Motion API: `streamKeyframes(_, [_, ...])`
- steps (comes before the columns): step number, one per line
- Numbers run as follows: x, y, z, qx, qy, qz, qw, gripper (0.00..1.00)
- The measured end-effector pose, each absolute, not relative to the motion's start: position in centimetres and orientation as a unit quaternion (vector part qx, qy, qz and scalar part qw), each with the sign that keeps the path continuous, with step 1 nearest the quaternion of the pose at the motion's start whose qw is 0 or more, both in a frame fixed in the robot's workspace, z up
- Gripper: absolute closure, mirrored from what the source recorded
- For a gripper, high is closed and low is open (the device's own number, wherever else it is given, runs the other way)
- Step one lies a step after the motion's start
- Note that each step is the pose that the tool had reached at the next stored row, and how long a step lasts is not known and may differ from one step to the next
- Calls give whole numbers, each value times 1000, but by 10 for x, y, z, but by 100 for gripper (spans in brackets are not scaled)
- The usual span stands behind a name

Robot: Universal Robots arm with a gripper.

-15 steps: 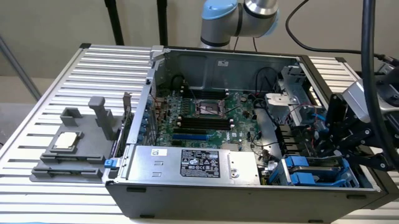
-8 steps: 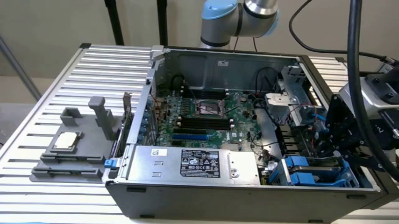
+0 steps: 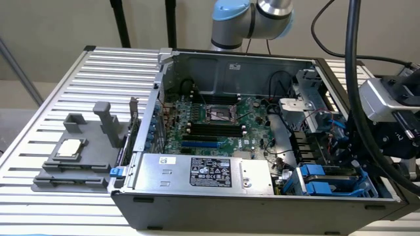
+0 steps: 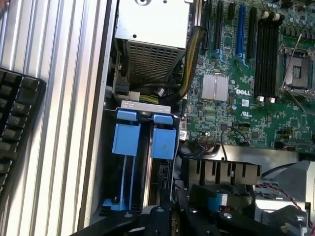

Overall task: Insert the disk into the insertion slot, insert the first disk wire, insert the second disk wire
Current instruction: 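Insert the first disk wire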

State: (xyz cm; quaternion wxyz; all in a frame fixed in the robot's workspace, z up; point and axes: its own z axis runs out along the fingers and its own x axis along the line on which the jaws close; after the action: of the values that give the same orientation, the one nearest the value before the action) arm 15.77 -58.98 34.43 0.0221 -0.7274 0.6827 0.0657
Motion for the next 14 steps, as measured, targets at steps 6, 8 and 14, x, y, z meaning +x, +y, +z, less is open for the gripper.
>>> streamKeyframes(6, [153,-591,344,-725,686,60,17,84])
streamKeyframes(8, [151,-591,344,-724,687,59,16,84])
streamKeyframes(14, [150,-591,342,-719,693,57,14,84])
